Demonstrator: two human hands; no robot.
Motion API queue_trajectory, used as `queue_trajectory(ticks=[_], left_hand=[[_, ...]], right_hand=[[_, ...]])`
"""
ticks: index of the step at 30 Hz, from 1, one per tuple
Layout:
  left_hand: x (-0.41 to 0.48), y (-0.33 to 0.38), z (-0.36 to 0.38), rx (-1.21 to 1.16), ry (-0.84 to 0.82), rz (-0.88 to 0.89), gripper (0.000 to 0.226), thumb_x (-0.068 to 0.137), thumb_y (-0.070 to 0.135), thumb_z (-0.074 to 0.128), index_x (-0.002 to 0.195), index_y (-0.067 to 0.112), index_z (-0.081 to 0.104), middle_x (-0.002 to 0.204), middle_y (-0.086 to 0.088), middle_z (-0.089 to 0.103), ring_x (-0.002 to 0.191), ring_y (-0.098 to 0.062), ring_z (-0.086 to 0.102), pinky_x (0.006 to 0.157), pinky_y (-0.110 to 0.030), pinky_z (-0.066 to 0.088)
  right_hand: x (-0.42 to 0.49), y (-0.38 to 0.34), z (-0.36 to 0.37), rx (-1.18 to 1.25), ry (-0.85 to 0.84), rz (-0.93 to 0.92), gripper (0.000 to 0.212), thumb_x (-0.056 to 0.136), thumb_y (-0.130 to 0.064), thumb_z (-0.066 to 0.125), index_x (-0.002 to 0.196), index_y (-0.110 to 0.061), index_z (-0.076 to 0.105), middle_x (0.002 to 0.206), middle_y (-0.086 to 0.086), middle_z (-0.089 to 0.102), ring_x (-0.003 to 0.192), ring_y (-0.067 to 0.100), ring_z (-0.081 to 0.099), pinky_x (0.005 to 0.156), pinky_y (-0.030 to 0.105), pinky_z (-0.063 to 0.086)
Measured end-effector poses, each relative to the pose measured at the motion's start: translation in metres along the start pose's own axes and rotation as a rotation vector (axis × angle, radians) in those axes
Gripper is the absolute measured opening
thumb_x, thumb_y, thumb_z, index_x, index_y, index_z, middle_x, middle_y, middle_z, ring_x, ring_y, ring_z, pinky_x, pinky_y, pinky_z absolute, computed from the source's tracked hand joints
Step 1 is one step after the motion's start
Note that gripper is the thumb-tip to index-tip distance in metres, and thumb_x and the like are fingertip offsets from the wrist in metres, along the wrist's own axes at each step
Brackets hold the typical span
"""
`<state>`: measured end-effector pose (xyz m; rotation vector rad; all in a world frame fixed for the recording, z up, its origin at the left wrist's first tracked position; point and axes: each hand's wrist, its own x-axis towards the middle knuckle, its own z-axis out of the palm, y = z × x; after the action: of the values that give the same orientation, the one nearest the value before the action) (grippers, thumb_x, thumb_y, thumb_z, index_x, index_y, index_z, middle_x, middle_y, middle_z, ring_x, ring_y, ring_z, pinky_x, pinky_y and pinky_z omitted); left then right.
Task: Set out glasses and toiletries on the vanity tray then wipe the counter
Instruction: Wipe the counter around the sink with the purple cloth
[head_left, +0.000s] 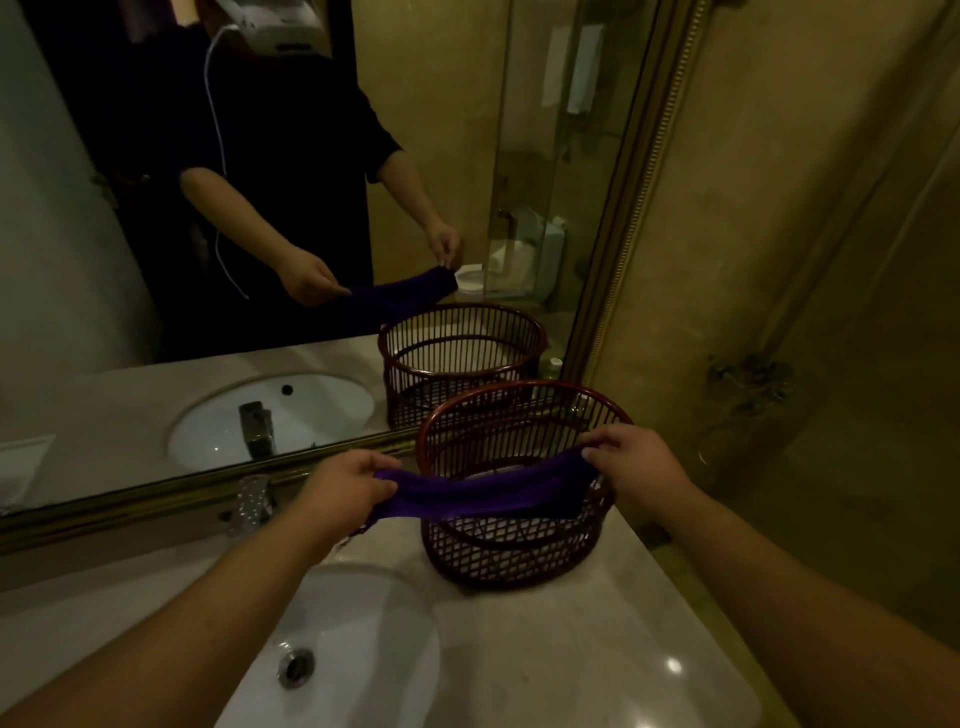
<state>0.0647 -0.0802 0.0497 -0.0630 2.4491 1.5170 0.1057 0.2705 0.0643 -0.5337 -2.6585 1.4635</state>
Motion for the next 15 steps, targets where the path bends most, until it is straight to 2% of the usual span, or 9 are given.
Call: queue_trajectory(ticks=[3, 5, 7, 11, 15], left_hand=[[-0.009, -0.006, -0.026, 0.005, 0.054, 0.000, 0.021, 0.089, 0.012, 0.071, 0.100, 0.029, 0.071, 0.096, -0.002, 0.072, 0.083, -0.019, 0.071, 0.071, -0.040, 0.063], [-0.016, -0.011, -0.044, -0.005, 0.098, 0.013, 0.017, 0.089, 0.015, 0.072, 0.098, 0.030, 0.072, 0.095, -0.001, 0.072, 0.083, -0.019, 0.071, 0.071, -0.043, 0.063], [-0.023, -0.015, -0.060, 0.006, 0.136, 0.047, 0.014, 0.089, 0.022, 0.073, 0.096, 0.034, 0.072, 0.095, 0.004, 0.071, 0.086, -0.016, 0.069, 0.073, -0.039, 0.061], [-0.038, -0.025, -0.093, 0.000, 0.143, 0.081, 0.012, 0.089, 0.026, 0.073, 0.097, 0.036, 0.074, 0.097, 0.009, 0.071, 0.092, -0.011, 0.066, 0.078, -0.033, 0.058], [-0.056, -0.037, -0.126, -0.026, 0.125, 0.086, 0.007, 0.091, 0.036, 0.069, 0.095, 0.035, 0.074, 0.088, 0.010, 0.075, 0.082, -0.008, 0.071, 0.061, -0.021, 0.056]], right_hand=[[-0.003, -0.024, 0.013, 0.000, -0.031, -0.010, 0.014, 0.094, -0.017, 0.071, 0.098, -0.029, 0.076, 0.101, -0.004, 0.073, 0.091, 0.013, 0.070, 0.066, 0.023, 0.056], [-0.006, -0.041, 0.032, 0.037, -0.068, -0.017, 0.013, 0.093, -0.016, 0.072, 0.097, -0.028, 0.076, 0.104, -0.001, 0.072, 0.095, 0.015, 0.069, 0.073, 0.027, 0.060], [-0.011, -0.061, 0.060, 0.034, -0.101, -0.059, 0.014, 0.092, -0.015, 0.073, 0.095, -0.028, 0.077, 0.102, -0.001, 0.073, 0.095, 0.015, 0.070, 0.079, 0.032, 0.062], [-0.030, -0.106, 0.129, -0.028, -0.227, -0.173, 0.016, 0.090, -0.016, 0.073, 0.091, -0.032, 0.076, 0.091, -0.007, 0.075, 0.089, 0.009, 0.071, 0.073, 0.026, 0.061], [-0.051, -0.150, 0.199, -0.113, -0.361, -0.293, 0.018, 0.088, -0.019, 0.073, 0.090, -0.037, 0.071, 0.088, -0.009, 0.073, 0.083, 0.005, 0.069, 0.060, 0.017, 0.057]])
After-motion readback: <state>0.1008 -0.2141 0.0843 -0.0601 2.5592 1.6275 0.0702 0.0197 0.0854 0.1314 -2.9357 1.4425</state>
